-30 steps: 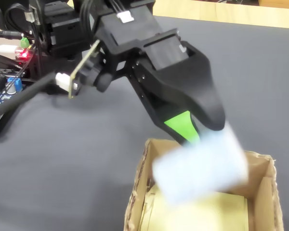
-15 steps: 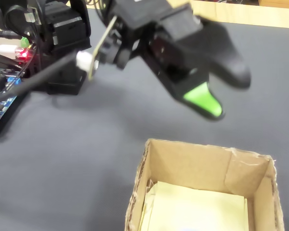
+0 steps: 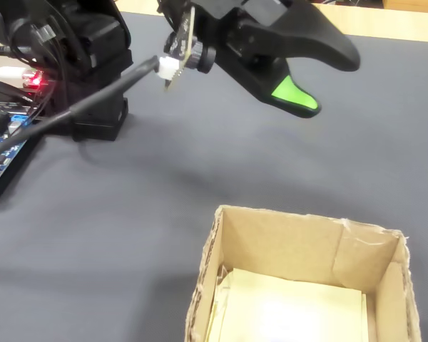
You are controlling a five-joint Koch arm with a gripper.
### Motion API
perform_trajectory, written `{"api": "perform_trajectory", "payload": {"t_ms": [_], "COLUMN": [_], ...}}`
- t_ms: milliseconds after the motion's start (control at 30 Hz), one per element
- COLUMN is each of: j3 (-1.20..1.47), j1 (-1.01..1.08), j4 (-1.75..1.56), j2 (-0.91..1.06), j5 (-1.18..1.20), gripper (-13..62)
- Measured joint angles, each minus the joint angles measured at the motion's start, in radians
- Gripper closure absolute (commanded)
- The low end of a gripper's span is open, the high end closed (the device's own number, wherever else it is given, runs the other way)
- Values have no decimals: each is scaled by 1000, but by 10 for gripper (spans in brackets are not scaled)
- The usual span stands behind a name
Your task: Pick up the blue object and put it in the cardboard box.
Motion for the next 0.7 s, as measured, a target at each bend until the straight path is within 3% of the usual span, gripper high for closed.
{"api": "perform_trajectory", "payload": {"t_ms": [300, 700], "j3": [193, 434], "j1": [-118, -172], "j4": [-15, -74], "j2": [124, 140], "j5": [18, 41], "gripper": [168, 158]}}
